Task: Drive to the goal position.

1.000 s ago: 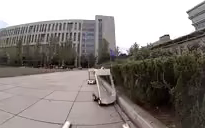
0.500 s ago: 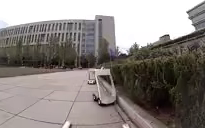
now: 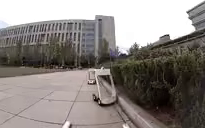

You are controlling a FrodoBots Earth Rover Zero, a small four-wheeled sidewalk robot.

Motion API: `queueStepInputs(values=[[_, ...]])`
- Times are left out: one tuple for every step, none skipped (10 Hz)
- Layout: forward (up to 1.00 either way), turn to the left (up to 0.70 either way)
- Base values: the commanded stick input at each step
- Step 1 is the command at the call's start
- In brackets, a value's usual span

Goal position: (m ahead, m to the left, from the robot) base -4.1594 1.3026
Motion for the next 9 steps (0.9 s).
queueStepInputs(values=[[0.06, 0.0], [0.06, 0.0], [0.06, 0.0], [0.06, 0.0], [0.06, 0.0], [0.06, 0.0], [0.06, 0.0], [0.06, 0.0], [0.06, 0.0]])
